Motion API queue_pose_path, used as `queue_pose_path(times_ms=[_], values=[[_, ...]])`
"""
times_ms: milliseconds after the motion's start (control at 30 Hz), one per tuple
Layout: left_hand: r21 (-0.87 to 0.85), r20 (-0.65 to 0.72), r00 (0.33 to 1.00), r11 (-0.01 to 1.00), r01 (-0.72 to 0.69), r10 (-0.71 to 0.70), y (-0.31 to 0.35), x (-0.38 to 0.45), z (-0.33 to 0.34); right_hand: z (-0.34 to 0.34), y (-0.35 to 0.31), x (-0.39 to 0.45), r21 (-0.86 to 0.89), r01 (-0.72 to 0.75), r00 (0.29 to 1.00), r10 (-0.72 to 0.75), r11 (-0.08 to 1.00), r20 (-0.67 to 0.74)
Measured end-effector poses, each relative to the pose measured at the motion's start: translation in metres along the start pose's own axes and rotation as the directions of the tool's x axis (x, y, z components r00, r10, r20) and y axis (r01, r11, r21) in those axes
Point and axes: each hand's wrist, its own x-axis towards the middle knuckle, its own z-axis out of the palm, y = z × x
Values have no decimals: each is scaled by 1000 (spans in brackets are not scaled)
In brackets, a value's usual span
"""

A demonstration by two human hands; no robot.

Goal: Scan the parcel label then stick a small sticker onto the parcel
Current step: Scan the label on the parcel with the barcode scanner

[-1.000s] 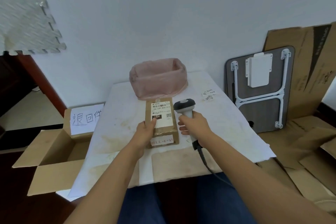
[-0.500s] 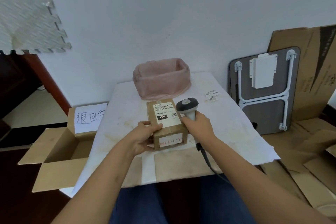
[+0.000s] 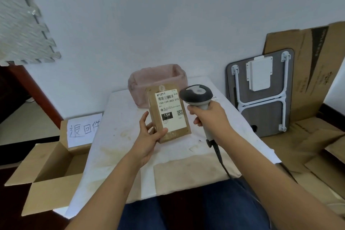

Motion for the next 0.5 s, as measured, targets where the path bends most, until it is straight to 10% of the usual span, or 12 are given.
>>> queue_pose_path(times_ms=[233,500], values=[[69,5,1000,997,-25,25,-18,-1,1,17,22,-20,284,-170,984,148,944,96],[150,31,998,987,-65,61,-21,-4,0,36,36,-40,-6,16,1000,-16,1000,11]])
